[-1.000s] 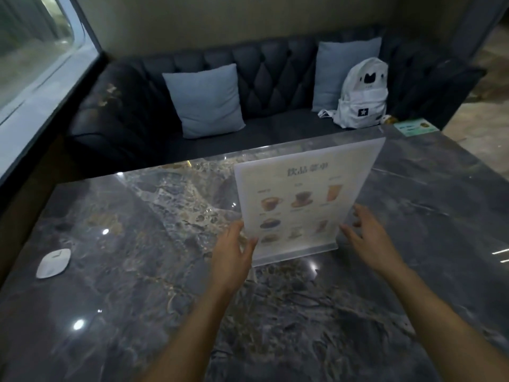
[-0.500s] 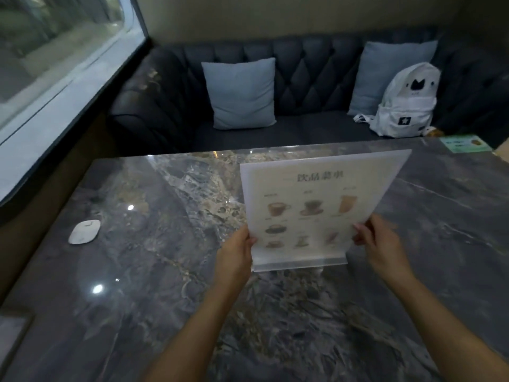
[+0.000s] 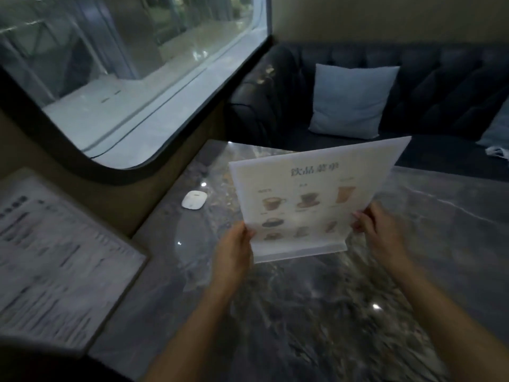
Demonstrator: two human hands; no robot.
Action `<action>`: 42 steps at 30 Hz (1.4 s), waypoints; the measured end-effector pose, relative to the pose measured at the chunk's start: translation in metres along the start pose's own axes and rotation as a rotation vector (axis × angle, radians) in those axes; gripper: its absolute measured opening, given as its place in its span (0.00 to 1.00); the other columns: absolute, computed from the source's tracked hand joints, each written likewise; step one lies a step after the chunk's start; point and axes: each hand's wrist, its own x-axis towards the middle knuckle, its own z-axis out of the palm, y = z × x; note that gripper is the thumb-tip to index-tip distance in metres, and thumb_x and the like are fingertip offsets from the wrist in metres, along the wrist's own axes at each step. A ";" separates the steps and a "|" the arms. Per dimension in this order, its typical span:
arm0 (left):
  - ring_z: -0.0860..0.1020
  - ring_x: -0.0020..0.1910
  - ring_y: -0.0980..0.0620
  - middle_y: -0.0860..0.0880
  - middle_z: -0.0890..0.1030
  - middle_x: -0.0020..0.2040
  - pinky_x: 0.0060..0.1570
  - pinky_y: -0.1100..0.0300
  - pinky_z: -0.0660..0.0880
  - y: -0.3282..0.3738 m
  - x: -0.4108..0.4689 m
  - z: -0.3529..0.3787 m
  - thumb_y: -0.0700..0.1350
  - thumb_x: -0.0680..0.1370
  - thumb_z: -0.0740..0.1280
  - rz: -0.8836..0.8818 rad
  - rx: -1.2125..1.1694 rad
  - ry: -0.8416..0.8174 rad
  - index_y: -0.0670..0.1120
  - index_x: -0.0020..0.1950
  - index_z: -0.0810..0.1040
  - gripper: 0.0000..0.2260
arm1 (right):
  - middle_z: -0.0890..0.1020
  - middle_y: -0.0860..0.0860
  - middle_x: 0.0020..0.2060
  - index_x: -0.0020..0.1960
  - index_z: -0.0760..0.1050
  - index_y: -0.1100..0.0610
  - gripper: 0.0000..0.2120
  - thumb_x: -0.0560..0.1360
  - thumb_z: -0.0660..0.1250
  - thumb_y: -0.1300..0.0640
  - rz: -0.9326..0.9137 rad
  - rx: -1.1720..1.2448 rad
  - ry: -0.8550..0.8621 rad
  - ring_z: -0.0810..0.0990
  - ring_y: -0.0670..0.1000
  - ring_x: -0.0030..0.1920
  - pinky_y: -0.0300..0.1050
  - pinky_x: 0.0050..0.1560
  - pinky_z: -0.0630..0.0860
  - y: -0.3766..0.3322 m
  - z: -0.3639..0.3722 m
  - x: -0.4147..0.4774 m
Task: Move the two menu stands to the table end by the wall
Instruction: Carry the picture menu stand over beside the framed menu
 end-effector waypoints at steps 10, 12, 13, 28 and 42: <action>0.78 0.46 0.51 0.46 0.82 0.49 0.47 0.51 0.76 -0.056 0.033 -0.103 0.41 0.78 0.60 -0.092 0.056 0.262 0.45 0.50 0.77 0.06 | 0.79 0.60 0.40 0.49 0.70 0.63 0.06 0.76 0.59 0.59 -0.080 0.047 -0.149 0.80 0.59 0.39 0.53 0.41 0.78 -0.070 0.130 0.067; 0.79 0.47 0.50 0.47 0.82 0.50 0.48 0.53 0.77 -0.066 0.037 -0.118 0.41 0.78 0.60 -0.104 0.049 0.295 0.46 0.50 0.77 0.07 | 0.80 0.61 0.40 0.47 0.71 0.60 0.05 0.76 0.60 0.59 -0.077 0.090 -0.190 0.80 0.58 0.39 0.55 0.43 0.78 -0.083 0.155 0.081; 0.78 0.46 0.53 0.48 0.82 0.49 0.46 0.59 0.77 -0.071 0.038 -0.124 0.41 0.78 0.60 -0.101 0.059 0.322 0.46 0.48 0.77 0.07 | 0.80 0.61 0.40 0.47 0.71 0.58 0.03 0.76 0.60 0.59 -0.082 0.119 -0.212 0.80 0.57 0.39 0.54 0.43 0.78 -0.089 0.168 0.087; 0.75 0.41 0.49 0.48 0.78 0.43 0.40 0.57 0.71 -0.125 0.071 -0.161 0.32 0.75 0.57 -0.352 0.115 0.593 0.46 0.44 0.74 0.11 | 0.72 0.50 0.34 0.40 0.69 0.52 0.09 0.76 0.60 0.63 -0.091 0.421 -0.423 0.78 0.41 0.29 0.36 0.37 0.78 -0.151 0.302 0.159; 0.70 0.34 0.53 0.47 0.75 0.36 0.34 0.61 0.64 -0.138 0.074 -0.147 0.40 0.79 0.57 -0.377 0.055 0.666 0.43 0.45 0.74 0.07 | 0.75 0.50 0.41 0.47 0.69 0.55 0.04 0.77 0.57 0.62 -0.063 0.491 -0.604 0.80 0.50 0.39 0.37 0.42 0.80 -0.161 0.356 0.179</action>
